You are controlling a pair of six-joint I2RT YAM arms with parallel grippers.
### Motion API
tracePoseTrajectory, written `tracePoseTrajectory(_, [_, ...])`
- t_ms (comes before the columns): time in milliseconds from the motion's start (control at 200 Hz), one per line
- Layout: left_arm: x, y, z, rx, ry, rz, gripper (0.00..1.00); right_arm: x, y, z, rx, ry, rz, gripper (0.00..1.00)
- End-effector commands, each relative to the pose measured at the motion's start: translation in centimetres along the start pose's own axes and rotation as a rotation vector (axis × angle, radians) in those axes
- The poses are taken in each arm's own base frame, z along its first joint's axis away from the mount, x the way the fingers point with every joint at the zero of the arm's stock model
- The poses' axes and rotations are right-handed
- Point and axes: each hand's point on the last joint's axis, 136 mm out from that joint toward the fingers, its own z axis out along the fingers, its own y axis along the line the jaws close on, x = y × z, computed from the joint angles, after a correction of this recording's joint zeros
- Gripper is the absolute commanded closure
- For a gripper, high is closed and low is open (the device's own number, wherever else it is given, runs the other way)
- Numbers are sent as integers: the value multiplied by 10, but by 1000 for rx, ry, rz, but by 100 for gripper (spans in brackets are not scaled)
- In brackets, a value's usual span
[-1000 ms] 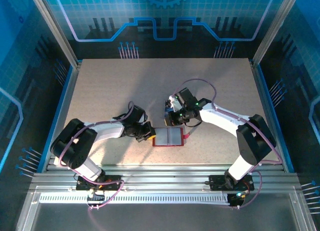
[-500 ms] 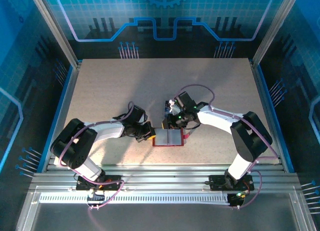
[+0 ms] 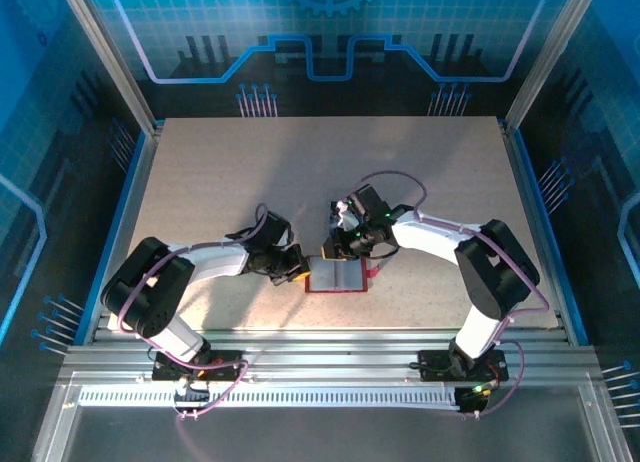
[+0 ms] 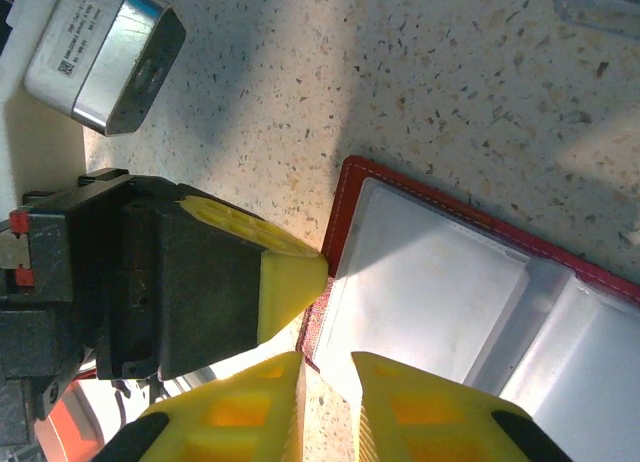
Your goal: Take the credit cards out of the card holder
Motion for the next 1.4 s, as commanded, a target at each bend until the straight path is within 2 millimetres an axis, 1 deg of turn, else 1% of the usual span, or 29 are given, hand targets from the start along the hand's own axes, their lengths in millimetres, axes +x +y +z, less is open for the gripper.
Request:
tracePoseTrajectory(0, [2,2,-3,-17,-7,4,93,12,0,11,-17,46,13,79])
tracePoseTrajectory(235, [5,9,2,-27,5,-4,93,18,-3,24,-26,79,31,79])
tracePoseTrajectory(380, [5,10,3,-29,10,-3,93,22,-2,34,-31,105,38,78])
tracePoseTrajectory(560, [5,9,3,-30,11,-3,93,24,-2,40,-25,122,37,77])
tracePoseTrajectory(795, [6,10,3,-34,14,-2,93,29,-12,46,11,146,52,74])
tracePoseTrajectory(1071, [6,12,2,-41,11,-4,93,34,-26,42,96,165,41,70])
tracePoseTrajectory(1396, [7,15,3,-51,13,-8,93,35,-26,34,118,155,32,69])
